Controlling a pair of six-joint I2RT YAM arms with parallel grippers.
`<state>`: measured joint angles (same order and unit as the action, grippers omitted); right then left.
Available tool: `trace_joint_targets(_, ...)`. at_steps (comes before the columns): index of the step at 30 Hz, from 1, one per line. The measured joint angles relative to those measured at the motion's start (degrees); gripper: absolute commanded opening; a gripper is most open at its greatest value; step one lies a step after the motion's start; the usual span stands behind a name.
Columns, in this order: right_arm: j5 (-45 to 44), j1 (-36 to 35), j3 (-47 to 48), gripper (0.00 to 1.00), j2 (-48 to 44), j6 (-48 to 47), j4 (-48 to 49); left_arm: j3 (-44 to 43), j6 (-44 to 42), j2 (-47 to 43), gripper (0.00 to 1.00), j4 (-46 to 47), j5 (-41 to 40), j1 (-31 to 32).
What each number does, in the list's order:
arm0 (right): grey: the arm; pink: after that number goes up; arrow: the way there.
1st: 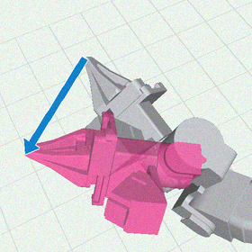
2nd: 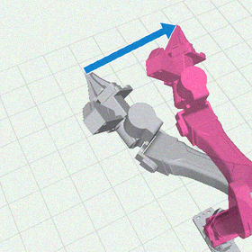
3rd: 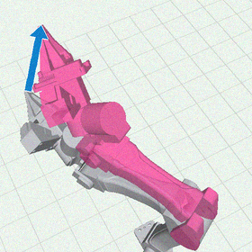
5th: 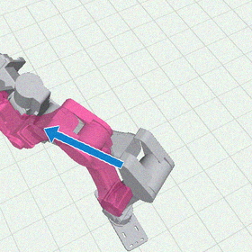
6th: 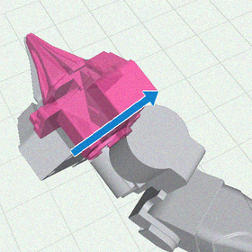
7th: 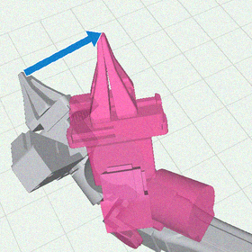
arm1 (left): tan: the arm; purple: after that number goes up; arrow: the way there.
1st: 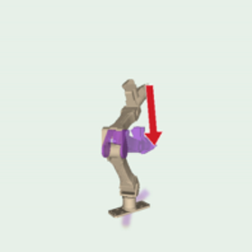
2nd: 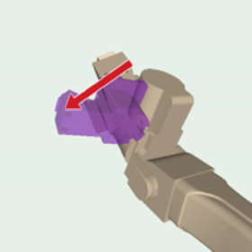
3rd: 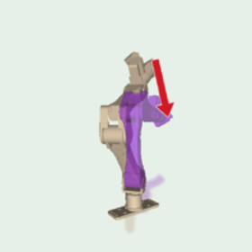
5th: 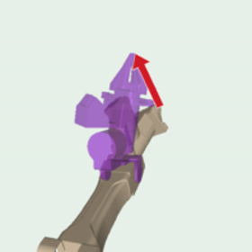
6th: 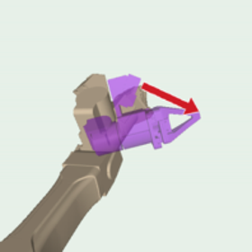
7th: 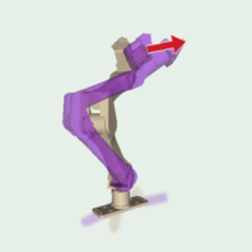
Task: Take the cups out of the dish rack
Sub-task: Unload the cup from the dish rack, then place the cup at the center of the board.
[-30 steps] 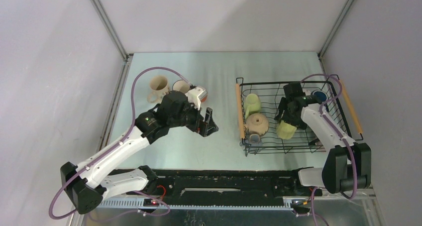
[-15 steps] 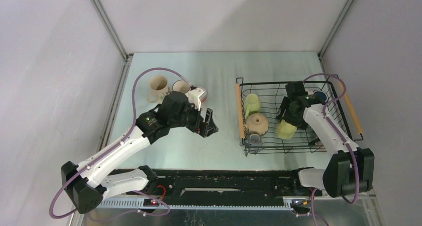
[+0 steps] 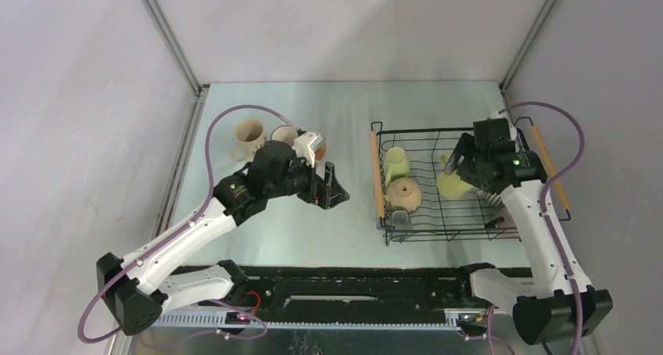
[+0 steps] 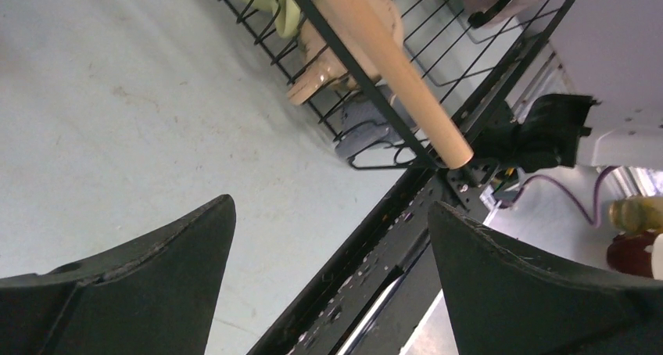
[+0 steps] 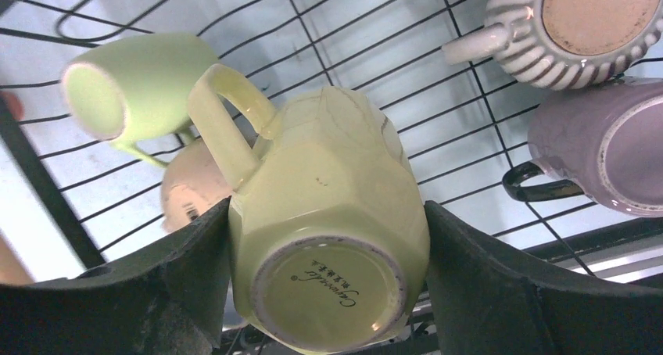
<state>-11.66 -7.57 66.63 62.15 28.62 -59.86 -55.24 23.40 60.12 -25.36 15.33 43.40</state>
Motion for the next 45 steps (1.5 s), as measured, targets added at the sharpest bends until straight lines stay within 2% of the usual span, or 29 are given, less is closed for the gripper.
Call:
trace_joint_targets(8,6.16,-0.11,9.49,0.12,-0.46,-0.04,-3.06,-1.18,3.17,0.17,1.0,5.75,1.64,-0.42)
trace_joint_targets(19,19.21,-3.91,23.23,0.13,1.88,1.36,-2.84,-1.99,11.43,2.86,0.98,21.64,11.63,-6.62)
trace_joint_targets(27,28.98,-9.64,24.72,0.13,7.67,5.95,4.15,-1.99,20.55,5.38,0.95,34.21,18.6,-9.94)
trace_joint_targets(34,36.39,-11.23,24.72,0.13,12.52,10.8,11.65,-1.92,27.45,6.69,0.9,43.85,21.66,-11.21)
trace_joint_targets(45,41.97,-11.34,24.68,0.13,13.73,15.47,19.45,-1.14,31.26,7.85,0.85,48.04,22.38,-13.29)
